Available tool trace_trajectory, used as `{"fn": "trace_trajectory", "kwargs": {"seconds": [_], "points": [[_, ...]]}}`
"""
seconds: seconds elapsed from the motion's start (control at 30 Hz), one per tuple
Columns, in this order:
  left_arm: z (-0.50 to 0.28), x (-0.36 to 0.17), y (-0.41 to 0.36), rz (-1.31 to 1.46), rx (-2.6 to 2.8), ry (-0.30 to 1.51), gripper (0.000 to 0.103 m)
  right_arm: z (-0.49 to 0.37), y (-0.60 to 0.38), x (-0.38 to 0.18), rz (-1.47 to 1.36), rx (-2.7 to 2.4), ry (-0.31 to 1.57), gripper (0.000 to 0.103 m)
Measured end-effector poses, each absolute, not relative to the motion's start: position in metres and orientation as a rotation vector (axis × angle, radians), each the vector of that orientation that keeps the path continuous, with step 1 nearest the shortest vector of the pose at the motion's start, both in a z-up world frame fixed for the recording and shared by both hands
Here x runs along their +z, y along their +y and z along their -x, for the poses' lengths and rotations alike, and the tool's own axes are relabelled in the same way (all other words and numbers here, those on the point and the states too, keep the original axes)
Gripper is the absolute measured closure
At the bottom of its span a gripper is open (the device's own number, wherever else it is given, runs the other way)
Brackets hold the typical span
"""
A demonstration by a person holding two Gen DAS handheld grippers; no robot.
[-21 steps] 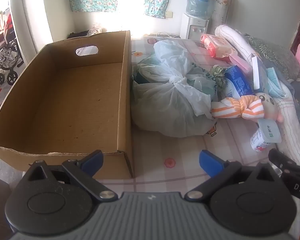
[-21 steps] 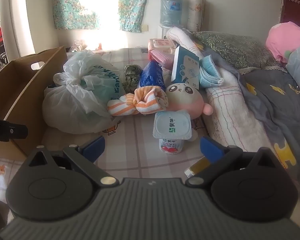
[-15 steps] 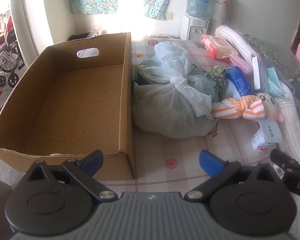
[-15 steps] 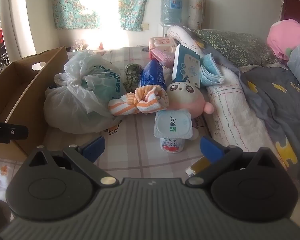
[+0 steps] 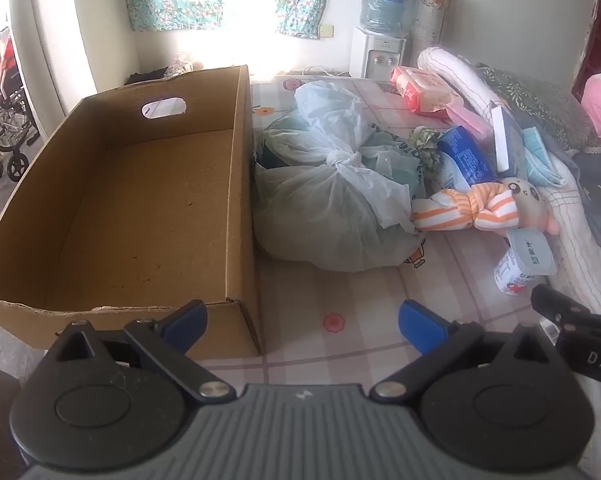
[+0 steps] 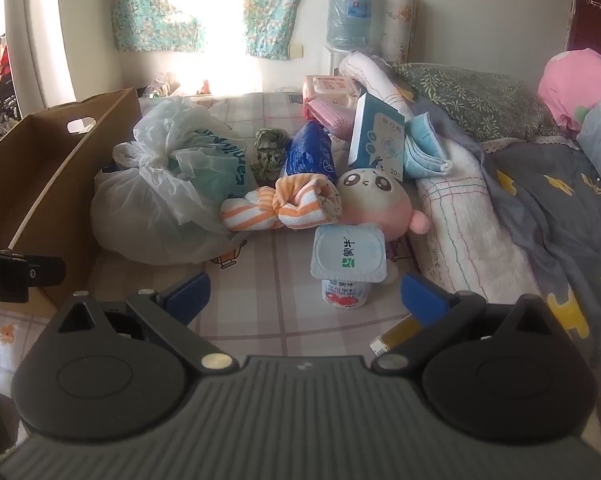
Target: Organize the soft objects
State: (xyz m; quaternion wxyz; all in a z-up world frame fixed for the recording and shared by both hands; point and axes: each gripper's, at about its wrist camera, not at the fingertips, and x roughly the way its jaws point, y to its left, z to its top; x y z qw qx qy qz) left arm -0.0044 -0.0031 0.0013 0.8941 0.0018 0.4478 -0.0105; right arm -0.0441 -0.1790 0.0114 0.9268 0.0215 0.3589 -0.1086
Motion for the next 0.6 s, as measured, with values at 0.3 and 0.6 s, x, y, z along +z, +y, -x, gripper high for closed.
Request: {"fn": "trace_trajectory", "kwargs": {"seconds": [0.3,0.6], "points": [[0.0037,0.0001,0.0013,0.007,-0.019,0.930,0.001,0.0433,-0.1779,0.0115,-0.030,-0.235,0.746,0.001],[0.0029,0.0011,0.0037,0.008,-0.010,0.933,0.001,0.0414,-0.1760,0.0099,-0.021,-0.231,0.758,0.001]]}}
